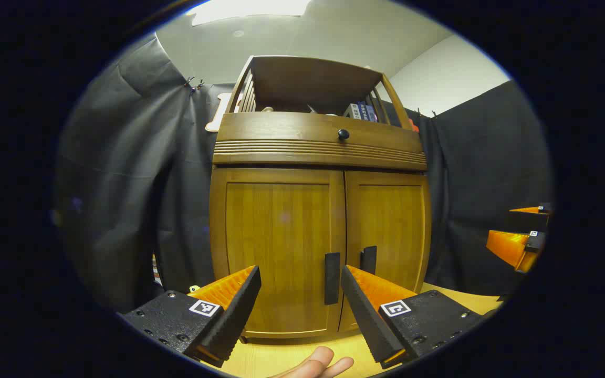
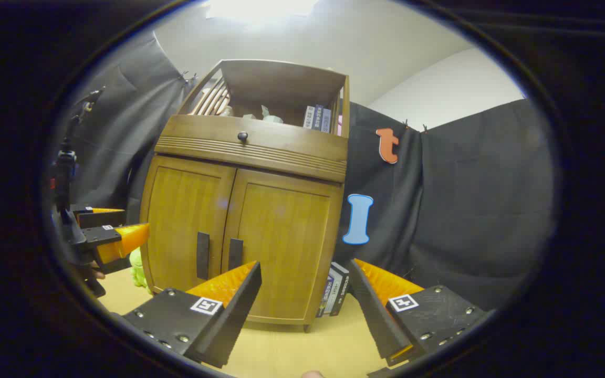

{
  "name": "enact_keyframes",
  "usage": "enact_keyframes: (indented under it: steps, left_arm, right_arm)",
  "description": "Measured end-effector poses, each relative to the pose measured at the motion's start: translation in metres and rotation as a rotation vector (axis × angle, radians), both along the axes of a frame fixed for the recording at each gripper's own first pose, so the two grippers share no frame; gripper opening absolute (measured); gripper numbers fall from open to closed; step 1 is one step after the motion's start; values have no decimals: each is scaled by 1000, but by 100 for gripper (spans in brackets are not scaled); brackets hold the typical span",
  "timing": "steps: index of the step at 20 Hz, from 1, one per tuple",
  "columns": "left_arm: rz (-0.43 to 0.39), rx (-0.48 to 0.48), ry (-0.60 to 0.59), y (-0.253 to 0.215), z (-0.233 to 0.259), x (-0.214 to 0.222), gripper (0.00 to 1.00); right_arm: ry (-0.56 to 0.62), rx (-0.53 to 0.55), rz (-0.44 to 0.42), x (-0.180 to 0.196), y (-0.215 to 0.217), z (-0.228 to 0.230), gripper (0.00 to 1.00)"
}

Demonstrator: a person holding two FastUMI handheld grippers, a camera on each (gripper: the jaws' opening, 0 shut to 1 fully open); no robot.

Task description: Open the right door of the double-door shoe cabinet with the right hand, and open the left door with the left hand.

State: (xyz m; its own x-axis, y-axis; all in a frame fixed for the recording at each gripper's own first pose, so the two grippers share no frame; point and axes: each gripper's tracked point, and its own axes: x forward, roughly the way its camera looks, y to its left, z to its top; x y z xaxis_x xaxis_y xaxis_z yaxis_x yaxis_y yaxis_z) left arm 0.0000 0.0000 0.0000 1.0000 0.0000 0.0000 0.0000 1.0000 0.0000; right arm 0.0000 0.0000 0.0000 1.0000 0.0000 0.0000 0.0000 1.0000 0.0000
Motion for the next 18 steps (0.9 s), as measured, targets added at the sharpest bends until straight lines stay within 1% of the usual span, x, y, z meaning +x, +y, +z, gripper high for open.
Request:
enact_keyframes:
  steps: [2,3,4,5,7,11,13,14,15,16,17,18]
  left_arm:
    - [-4,4,6,1,-2,-1,92]
    - [0,1,15,2,-4,-1,95]
    - [7,-4,24,4,-7,0,95]
    - [9,-6,29,6,-9,2,92]
    - [6,-9,34,7,-9,6,92]
    - [-50,-27,70,-6,-20,14,92]
    - [-60,-24,78,-8,-22,15,92]
    - [-63,-24,73,-9,-20,14,95]
    - [-69,-28,64,-10,-18,14,92]
    - [-77,-33,63,-10,-18,12,95]
    - [-82,-34,67,-8,-17,12,95]
    - [-80,-33,75,-6,-18,12,92]
  right_arm:
    - [16,5,1,-1,1,-5,99]
    - [21,4,-1,-2,0,-5,96]
    - [22,4,-3,-2,-1,-3,99]
    - [23,8,-4,-3,-2,-2,99]
    - [28,26,-3,-2,-4,-2,99]
    - [20,48,-11,3,-8,4,100]
    - [27,41,-17,7,-10,3,99]
    - [31,34,-17,10,-11,2,99]
    - [35,27,-13,12,-11,0,99]
    - [40,26,-13,16,-11,-2,99]
    - [45,32,-18,21,-13,-5,99]
    - [48,41,-19,27,-13,-7,100]
